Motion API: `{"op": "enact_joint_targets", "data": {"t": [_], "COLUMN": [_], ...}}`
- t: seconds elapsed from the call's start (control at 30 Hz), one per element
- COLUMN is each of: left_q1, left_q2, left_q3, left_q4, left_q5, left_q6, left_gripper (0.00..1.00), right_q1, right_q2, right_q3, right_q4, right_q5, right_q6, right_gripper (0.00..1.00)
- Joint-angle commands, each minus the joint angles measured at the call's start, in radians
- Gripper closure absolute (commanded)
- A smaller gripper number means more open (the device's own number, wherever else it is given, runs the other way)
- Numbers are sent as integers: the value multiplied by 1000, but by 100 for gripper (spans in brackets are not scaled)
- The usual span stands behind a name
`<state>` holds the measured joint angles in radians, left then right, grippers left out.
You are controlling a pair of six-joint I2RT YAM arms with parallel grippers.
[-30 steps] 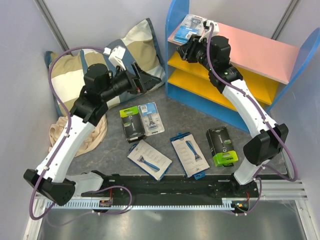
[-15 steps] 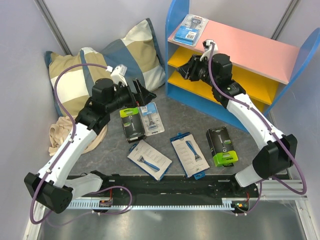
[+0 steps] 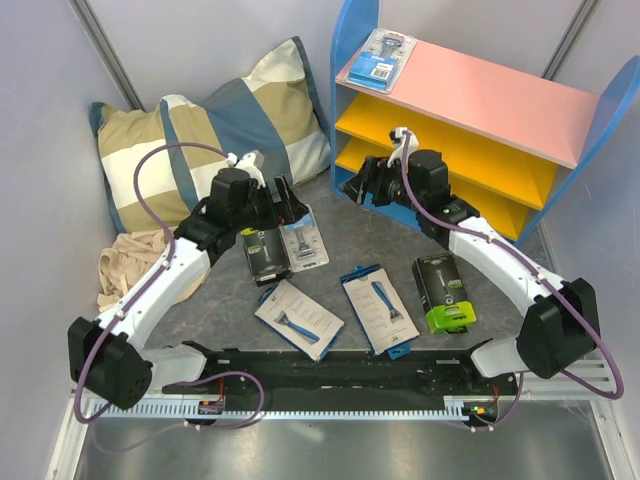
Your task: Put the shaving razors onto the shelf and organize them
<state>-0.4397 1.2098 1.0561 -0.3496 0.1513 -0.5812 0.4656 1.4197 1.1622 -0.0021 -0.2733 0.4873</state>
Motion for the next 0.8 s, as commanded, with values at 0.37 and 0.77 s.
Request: {"op": "enact_joint_targets", "data": {"t": [0.37, 0.77], "left_q1": [-13, -42], "left_q2": [358, 589], "left_q3": [114, 205], "left_q4": [43, 40], "left_q5": [-116, -148], "left_q6": [-37, -92], "left_gripper": [26, 35], "right_q1": [110, 113], "right_q2": [-94, -116], "right_q3": [-288, -357], "right_q4": [126, 123], "right_q5": [33, 40], "right_q6": [28, 23], "right_gripper": [6, 5]}}
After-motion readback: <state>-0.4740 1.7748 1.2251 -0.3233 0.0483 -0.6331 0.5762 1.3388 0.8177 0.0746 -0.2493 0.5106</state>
